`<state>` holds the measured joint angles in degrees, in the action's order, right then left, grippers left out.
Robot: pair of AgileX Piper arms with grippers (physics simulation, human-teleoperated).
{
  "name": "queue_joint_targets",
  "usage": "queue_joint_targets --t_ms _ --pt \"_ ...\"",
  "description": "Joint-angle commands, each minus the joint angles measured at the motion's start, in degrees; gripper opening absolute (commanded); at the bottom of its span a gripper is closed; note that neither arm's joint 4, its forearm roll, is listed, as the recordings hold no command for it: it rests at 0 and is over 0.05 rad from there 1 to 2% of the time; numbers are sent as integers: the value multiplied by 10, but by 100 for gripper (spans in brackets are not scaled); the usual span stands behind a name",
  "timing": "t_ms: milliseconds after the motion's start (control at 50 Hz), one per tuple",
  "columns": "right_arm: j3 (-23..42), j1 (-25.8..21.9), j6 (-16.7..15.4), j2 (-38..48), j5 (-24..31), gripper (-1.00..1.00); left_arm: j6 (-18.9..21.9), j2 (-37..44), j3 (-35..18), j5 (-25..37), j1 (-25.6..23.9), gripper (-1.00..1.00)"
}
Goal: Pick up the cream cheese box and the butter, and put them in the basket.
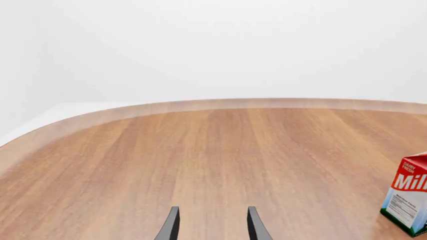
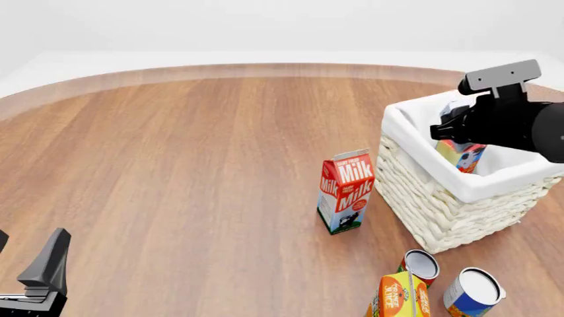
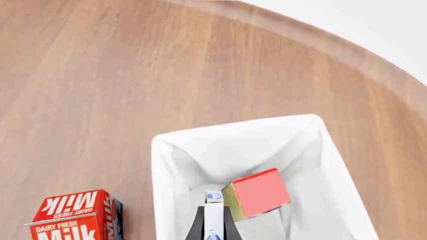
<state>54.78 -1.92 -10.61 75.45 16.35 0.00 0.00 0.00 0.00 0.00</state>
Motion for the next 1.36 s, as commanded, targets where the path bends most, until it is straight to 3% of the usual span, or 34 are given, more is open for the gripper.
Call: queue_joint_targets --t_ms 20,580,600,1100,1360 --pt "-7 0 1 9 -14 -100 0 0 0 0 0 100" --pt "0 0 2 19 -17 -100 0 0 0 0 0 100" --pt "-2 -1 0 19 -18 100 0 0 0 0 0 100" --pt "-12 -32 9 -33 7 100 0 0 0 0 0 100" --pt "3 -80 22 -166 99 100 0 0 0 0 0 100"
